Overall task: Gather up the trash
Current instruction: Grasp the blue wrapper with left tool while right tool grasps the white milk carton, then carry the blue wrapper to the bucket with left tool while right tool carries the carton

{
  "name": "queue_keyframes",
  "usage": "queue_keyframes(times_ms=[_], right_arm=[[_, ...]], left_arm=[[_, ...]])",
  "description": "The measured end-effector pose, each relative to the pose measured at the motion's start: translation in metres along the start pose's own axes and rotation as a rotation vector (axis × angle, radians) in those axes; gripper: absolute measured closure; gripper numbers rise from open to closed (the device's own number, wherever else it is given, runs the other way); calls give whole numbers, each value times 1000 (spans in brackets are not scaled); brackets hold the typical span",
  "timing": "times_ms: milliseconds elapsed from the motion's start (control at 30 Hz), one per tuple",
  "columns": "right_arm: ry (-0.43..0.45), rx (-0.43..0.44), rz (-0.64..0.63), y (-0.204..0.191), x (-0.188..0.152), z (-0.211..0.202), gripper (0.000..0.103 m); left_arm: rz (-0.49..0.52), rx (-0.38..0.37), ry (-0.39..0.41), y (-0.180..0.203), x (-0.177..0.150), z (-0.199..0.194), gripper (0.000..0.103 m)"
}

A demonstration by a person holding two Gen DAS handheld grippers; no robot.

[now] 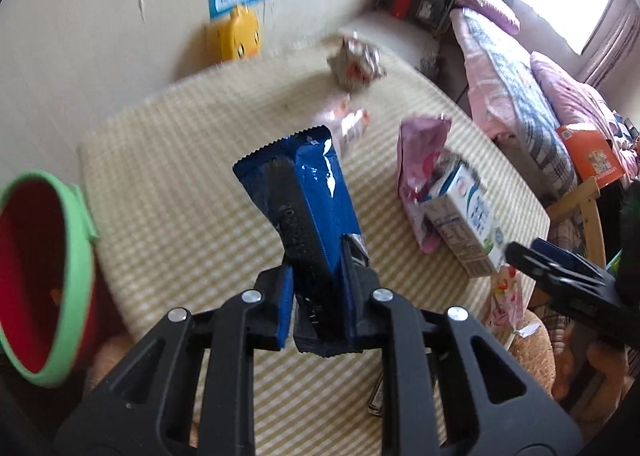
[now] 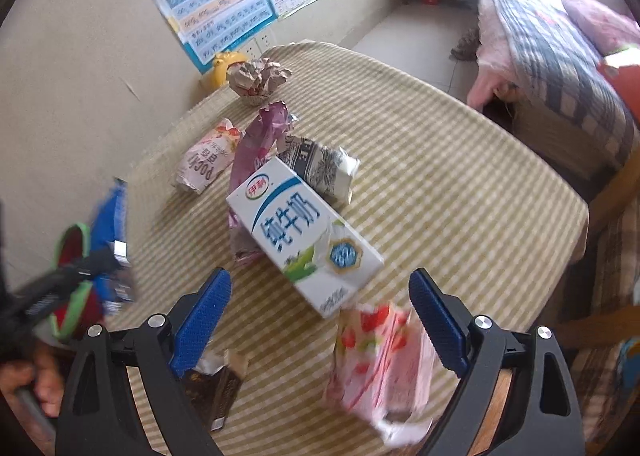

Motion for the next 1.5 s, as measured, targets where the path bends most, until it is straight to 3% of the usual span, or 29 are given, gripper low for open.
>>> queue_keyframes(times_ms=[333, 367, 400, 533, 700, 933, 1167, 1267, 1433, 1500], right_arm=[[-128, -54, -131, -14, 25, 46, 17], [-137, -59, -132, -15, 26, 49, 19], [-143, -70, -135, -15, 26, 52, 31], [-140, -69, -139, -16, 27, 52, 43], [-97, 12, -97, -23, 24, 30, 47], [-73, 118, -96, -52, 6, 10, 48], [-174, 83, -128, -68, -7, 37, 46], [-189, 64, -134, -71, -7, 42, 33], [-212, 51, -116, -73, -8, 54, 31], [-211, 43, -119, -75, -9, 53, 31]], left_arm=[[3, 71, 101, -10, 12, -33, 83], [2, 73, 104, -11, 12, -33, 83], [0, 76, 108, -13, 12, -34, 83], [0, 86, 114, -15, 10, -35, 83], [7, 100, 134, -15, 8, -40, 83], [3, 109, 165, -18, 8, -48, 83], [-6, 104, 174, -22, 5, -51, 83], [-15, 101, 170, -24, 8, -51, 83], [-46, -30, 153, -19, 26, -52, 83], [-20, -15, 174, -11, 28, -57, 83]])
Point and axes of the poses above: each gripper's, at about its wrist camera, not at the fingertips, and z roughly the way its jaws point, y to its right, x to its top, the point moved 1 cm from there along z, roughly the way its jaws point, and after that the axes turned 10 degrees about -y, right-handed, at the moved point
